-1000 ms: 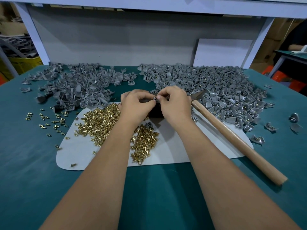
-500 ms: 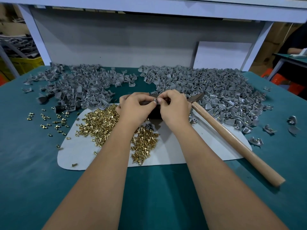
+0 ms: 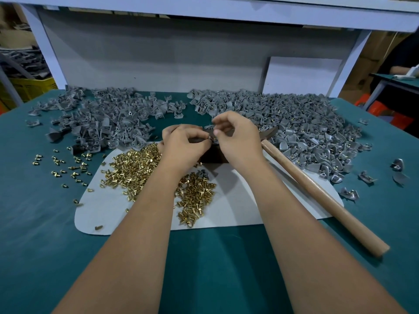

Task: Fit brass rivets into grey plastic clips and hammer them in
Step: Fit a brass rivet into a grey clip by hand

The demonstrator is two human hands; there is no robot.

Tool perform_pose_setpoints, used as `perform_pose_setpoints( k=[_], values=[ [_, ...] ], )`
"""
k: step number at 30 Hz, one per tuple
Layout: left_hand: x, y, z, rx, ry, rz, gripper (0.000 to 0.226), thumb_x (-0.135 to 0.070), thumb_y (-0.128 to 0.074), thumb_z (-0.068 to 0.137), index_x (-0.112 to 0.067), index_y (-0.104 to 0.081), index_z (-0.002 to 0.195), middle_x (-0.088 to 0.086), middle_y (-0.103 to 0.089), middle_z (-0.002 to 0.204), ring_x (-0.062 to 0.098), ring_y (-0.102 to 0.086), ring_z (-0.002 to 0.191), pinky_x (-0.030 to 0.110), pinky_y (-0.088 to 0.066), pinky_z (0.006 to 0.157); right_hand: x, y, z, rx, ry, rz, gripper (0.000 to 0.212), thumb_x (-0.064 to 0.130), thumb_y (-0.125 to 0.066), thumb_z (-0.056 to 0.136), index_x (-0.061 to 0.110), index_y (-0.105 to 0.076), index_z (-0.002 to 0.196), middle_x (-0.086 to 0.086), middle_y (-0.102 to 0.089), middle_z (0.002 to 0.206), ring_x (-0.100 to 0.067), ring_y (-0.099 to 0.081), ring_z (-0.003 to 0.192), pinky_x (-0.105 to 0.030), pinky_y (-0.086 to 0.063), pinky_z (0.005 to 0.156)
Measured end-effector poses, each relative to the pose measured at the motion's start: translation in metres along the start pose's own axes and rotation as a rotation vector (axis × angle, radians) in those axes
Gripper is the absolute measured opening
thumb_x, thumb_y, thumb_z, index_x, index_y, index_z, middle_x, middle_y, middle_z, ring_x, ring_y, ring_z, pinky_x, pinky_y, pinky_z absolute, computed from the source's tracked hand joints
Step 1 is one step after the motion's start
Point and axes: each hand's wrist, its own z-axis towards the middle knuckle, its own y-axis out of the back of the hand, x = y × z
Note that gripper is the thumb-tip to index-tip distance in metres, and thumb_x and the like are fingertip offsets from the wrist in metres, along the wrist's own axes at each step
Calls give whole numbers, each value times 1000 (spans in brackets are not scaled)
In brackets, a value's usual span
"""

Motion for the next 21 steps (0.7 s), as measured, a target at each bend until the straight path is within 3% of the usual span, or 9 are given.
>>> perform_pose_setpoints(
  k=[3,7,16,21],
  values=[
    [0,0,0,2,0,-15,24,-34,-73,81,-49,-61,68,-25,-59,103,16,-31,126,47,-24,109,-1,-4,1,8,-13,-55,29,2,-62,84,29,-65,95,12,-61,82,-11,-59,87,-36,-51,85],
    [-1,-1,-1,1,0,-29,25,-33,-73,81,-48,-61,66,-29,-57,96,15,-32,126,45,-24,110,-1,-6,1,20,15,-106,31,2,-60,85,26,-65,102,15,-57,76,-16,-57,91,-42,-50,84],
    [0,-1,0,-1,8,3,23,-36,-71,81,-49,-60,66,-29,-56,97,12,-30,121,38,-23,102,-2,-8,1,1,73,-216,33,7,-63,85,26,-63,112,11,-58,81,-13,-47,95,-35,-45,84],
    [-1,-3,-1,10,13,33,18,-40,-69,81,-48,-61,67,-27,-57,105,11,-28,118,32,-15,88,-2,-13,-2,-29,36,-210,42,0,-58,86,23,-56,122,3,-57,90,-10,-45,91,-26,-39,80]
  ],
)
